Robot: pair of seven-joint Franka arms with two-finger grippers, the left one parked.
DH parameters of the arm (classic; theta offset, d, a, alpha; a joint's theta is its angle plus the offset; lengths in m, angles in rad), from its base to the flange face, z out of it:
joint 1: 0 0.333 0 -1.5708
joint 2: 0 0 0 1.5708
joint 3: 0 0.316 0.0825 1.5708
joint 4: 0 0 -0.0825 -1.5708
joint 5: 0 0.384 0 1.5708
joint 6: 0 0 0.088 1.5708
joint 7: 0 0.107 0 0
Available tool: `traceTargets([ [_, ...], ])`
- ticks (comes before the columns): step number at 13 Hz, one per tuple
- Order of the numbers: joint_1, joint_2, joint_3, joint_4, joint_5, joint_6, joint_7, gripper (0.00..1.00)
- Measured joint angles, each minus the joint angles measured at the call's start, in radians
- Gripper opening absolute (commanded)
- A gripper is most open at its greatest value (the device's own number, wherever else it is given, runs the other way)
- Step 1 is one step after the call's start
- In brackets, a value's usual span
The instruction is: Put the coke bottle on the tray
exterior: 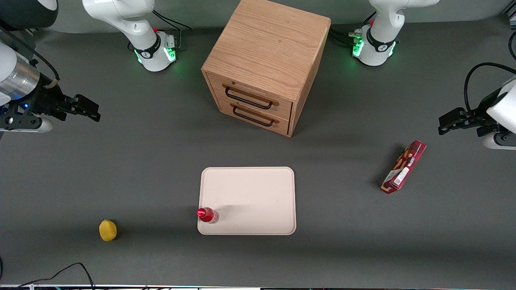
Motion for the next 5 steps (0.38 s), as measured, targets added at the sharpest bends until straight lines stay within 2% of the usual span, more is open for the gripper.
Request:
traceTargets([
  [5,0.000,-0.002,0.000,0.007,0.007,-0.033,-0.012,1.00],
])
